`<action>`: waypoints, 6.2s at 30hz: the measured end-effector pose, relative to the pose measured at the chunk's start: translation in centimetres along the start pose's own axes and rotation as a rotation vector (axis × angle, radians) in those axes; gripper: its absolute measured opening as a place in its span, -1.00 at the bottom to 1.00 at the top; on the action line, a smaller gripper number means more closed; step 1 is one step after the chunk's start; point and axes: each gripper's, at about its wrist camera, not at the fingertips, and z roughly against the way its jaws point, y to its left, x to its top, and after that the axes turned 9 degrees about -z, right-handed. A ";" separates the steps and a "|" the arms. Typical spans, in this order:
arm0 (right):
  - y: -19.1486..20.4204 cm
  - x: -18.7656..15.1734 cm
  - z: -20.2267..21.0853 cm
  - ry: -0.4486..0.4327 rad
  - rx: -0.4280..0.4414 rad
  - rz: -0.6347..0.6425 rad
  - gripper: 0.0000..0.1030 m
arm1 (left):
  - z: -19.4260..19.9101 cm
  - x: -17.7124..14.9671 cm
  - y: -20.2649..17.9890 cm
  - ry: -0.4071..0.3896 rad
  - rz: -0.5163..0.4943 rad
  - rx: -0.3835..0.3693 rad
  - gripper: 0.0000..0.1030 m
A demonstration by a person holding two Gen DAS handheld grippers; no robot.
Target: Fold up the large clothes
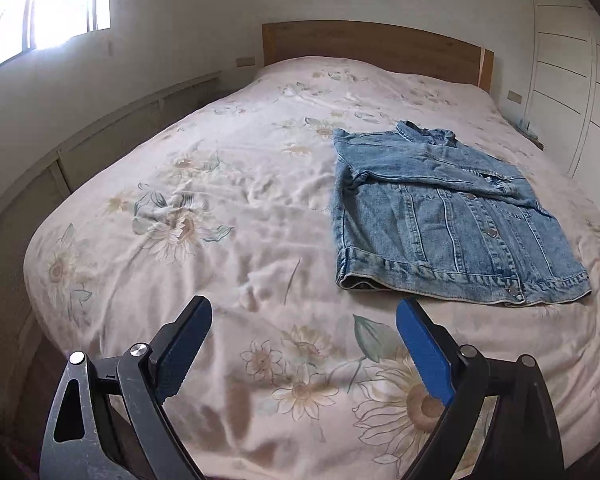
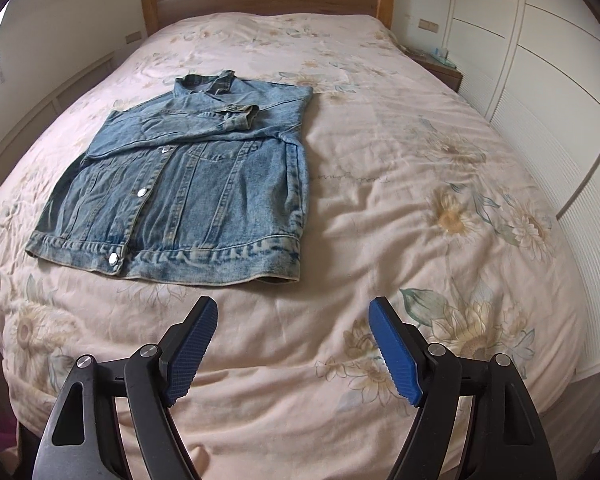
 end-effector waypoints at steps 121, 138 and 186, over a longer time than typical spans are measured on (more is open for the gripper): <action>-3.5 10.0 -13.7 0.148 0.628 -0.326 -0.76 | -16.6 15.2 4.6 0.062 0.557 -0.810 -0.85; -1.5 32.0 -23.8 -0.053 0.627 -0.457 -0.76 | -32.6 30.2 3.7 0.016 0.538 -0.785 -0.84; 7.0 31.6 -32.0 0.133 0.009 0.060 0.36 | -37.5 28.5 -4.1 0.347 0.048 -0.321 0.06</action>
